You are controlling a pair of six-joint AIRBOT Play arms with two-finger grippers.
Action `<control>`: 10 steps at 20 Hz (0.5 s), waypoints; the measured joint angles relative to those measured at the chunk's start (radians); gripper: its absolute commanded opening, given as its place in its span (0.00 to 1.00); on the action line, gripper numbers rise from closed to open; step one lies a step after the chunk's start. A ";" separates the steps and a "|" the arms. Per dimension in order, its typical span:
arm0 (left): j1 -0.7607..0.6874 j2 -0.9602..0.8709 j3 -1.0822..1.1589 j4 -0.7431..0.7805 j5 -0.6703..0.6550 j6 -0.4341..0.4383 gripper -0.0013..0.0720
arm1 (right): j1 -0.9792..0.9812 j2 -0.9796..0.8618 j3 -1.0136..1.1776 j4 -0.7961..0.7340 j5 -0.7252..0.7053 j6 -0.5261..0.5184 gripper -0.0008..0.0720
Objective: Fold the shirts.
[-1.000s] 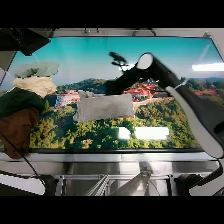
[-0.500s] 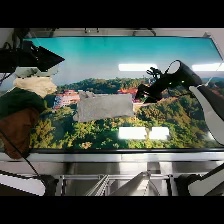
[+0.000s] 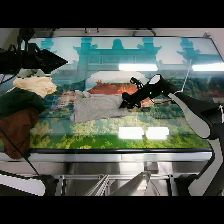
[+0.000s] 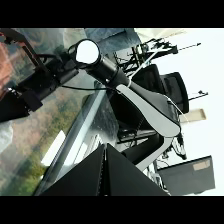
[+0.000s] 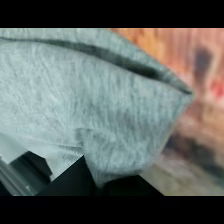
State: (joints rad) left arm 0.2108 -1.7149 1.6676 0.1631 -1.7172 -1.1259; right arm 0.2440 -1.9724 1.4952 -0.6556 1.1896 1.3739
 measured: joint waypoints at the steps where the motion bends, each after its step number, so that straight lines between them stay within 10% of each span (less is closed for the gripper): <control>1: 0.000 0.000 -0.001 0.000 0.000 0.001 0.02 | -0.019 0.021 0.006 0.030 -0.004 -0.018 0.03; 10: -0.012 0.000 -0.001 0.000 -0.026 0.002 0.02 | -0.552 0.415 -0.048 -0.341 0.027 0.162 0.03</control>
State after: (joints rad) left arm 0.1989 -1.7149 1.6669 0.1635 -1.7435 -1.1244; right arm -0.3084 -1.5574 1.4475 -0.9962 1.2171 1.5360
